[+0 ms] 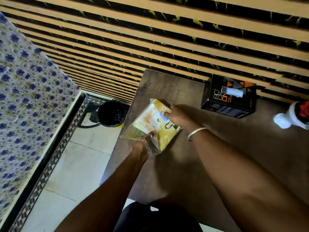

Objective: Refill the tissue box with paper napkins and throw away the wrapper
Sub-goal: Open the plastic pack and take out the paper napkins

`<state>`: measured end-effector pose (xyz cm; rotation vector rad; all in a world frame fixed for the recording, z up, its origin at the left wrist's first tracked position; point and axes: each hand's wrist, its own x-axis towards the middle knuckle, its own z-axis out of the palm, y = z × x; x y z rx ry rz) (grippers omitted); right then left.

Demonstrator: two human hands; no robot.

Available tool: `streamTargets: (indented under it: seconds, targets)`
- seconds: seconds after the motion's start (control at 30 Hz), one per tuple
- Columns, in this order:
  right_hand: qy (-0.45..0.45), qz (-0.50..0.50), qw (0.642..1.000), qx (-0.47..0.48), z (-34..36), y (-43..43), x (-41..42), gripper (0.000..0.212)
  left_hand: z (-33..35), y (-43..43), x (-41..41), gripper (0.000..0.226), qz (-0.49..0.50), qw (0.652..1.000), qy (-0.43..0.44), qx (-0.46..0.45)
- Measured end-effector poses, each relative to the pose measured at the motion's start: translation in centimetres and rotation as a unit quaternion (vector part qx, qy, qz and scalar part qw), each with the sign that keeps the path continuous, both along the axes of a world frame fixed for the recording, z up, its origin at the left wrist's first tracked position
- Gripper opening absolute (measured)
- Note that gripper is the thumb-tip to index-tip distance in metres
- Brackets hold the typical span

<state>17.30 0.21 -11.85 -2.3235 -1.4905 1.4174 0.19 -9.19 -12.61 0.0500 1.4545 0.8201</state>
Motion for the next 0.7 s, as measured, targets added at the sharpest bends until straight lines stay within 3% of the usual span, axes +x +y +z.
streamTargets:
  seconds: [0.07, 0.17, 0.27, 0.33, 0.4, 0.53, 0.7]
  targets:
    - [0.029, -0.022, 0.999, -0.007, -1.3, -0.2, -0.2, 0.076, 0.7, -0.2, 0.2, 0.033, -0.026, 0.999, -0.021, 0.002]
    - [0.029, -0.04, 0.998, 0.036, -2.6, -0.4, -0.2, 0.059, 0.9, 0.2, 0.4, 0.009, -0.066, 0.996, -0.053, -0.008]
    - [0.043, -0.053, 0.996, 0.066, -2.3, -0.4, 0.2, 0.04, 0.8, 0.8, 1.3, 0.027, -0.088, 0.994, -0.064, 0.022]
    - [0.053, -0.062, 0.994, 0.076, -2.3, -0.4, 0.6, 0.033, 1.9, 0.9, 1.9, 0.017, -0.086, 0.989, -0.119, 0.031]
    - [0.072, -0.075, 0.99, 0.09, -2.2, -0.5, 1.0, 0.028, 1.6, 1.1, 2.2, 0.012, -0.084, 0.989, -0.109, 0.045]
    - [0.113, -0.116, 0.979, 0.12, -2.2, -0.9, 1.6, 0.019, 1.1, 1.0, 1.7, 0.042, -0.077, 0.99, -0.096, 0.071]
    - [0.155, -0.154, 0.97, 0.108, -1.9, -1.3, 1.9, 0.011, 1.2, 0.5, 0.9, 0.039, -0.089, 0.987, -0.126, 0.039]
